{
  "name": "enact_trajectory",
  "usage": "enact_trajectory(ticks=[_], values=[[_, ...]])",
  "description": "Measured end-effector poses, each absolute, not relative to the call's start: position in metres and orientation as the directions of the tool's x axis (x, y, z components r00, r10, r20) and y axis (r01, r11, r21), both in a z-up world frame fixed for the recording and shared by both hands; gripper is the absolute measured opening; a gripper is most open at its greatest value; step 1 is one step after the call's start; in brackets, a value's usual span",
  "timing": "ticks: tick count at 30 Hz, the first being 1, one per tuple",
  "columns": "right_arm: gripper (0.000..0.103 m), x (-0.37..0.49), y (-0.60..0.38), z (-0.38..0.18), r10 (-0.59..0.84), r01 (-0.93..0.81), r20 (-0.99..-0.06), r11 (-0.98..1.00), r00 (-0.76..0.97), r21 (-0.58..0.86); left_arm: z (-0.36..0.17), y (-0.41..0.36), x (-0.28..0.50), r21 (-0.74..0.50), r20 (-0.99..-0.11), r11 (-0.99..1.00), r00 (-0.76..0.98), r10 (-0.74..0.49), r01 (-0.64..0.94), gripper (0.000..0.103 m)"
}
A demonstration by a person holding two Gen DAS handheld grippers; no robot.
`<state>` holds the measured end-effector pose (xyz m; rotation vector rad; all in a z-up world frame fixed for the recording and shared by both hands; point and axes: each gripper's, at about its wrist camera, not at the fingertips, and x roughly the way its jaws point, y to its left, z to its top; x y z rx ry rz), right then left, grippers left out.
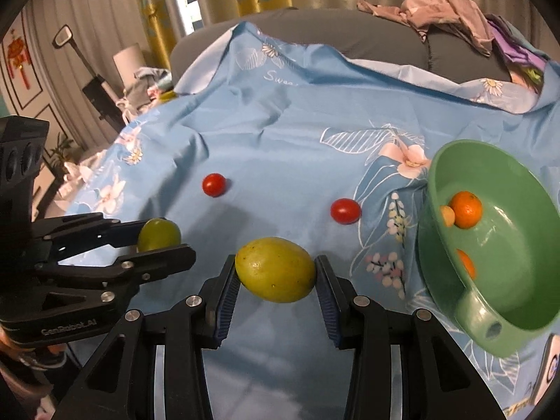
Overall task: Organize fruits
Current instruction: 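Carry both held plums over the green bowl with both tools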
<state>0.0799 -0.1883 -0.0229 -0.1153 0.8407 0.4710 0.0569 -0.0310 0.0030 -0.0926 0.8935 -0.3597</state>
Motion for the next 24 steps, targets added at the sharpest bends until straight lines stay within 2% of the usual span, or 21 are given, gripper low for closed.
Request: enact_trajectory(ticks=[24], values=[[0.043,0.049,-0.271,0.012,0.371,-0.339,-0.615,0.924,0.695,0.174,0.044,-0.103,0.048,-0.113,-0.725,0.916,0.598,-0.342,0.386,0.04]])
